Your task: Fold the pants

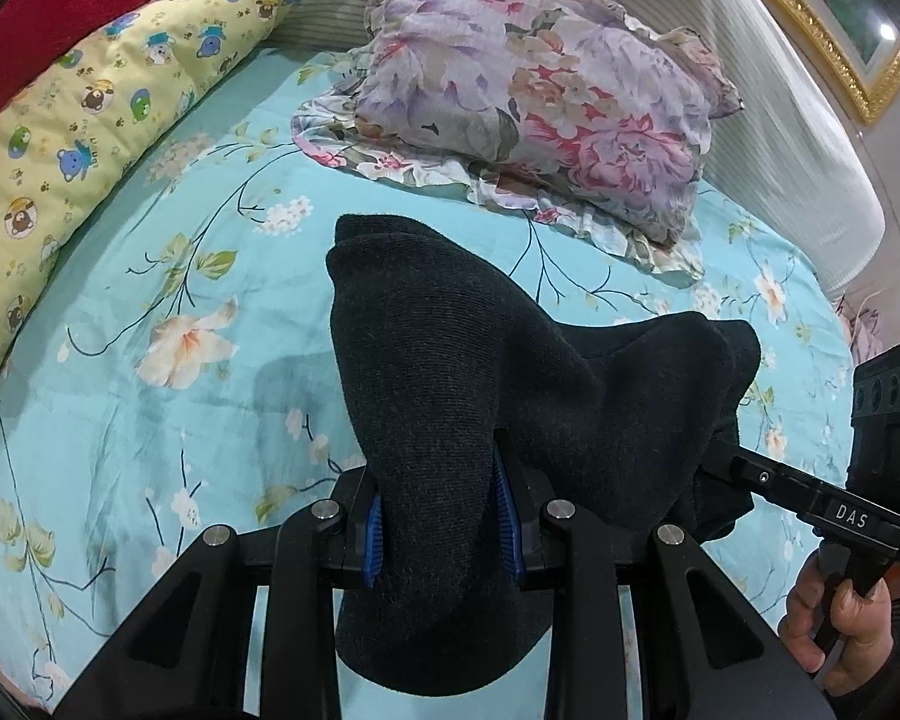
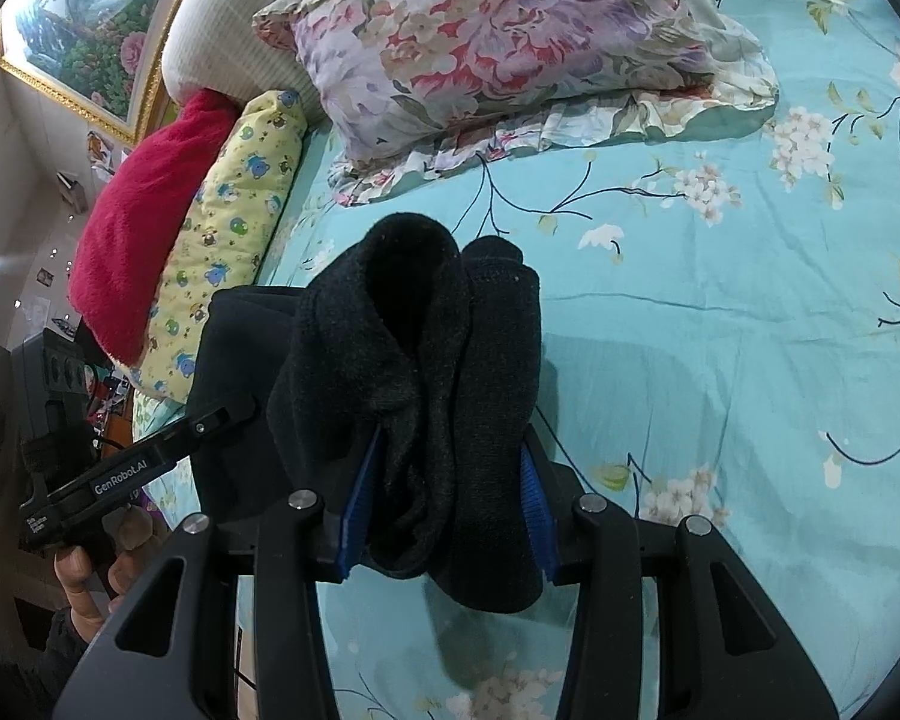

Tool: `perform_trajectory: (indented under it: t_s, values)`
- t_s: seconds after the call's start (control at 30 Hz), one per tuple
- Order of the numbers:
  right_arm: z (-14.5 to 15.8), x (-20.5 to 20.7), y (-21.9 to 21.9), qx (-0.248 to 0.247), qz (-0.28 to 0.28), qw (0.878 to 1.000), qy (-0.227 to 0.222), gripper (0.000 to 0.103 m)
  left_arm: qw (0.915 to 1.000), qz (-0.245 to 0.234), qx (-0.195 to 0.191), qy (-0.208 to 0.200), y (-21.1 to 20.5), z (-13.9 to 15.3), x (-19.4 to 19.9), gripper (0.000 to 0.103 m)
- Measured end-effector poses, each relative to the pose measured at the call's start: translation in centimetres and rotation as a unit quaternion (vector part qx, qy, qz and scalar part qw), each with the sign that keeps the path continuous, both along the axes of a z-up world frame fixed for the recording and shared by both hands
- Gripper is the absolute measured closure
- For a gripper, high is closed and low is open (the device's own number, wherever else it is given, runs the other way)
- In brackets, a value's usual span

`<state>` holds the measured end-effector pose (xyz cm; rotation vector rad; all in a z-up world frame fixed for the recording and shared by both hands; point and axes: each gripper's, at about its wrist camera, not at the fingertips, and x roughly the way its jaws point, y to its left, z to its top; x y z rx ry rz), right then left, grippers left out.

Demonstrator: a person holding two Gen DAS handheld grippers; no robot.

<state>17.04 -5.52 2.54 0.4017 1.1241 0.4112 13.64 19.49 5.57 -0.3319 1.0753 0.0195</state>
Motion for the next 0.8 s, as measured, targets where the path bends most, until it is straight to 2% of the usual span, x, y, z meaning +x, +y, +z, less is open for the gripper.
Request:
perform_trajectory:
  t_s: [0.8]
  values:
    - [-2.5, 3.9, -0.8, -0.001, -0.014, 0.999, 0.03, 0.058, 0.9998, 0.002, 0.008, 0.02, 0.7, -3.0, 3.9, 0.072]
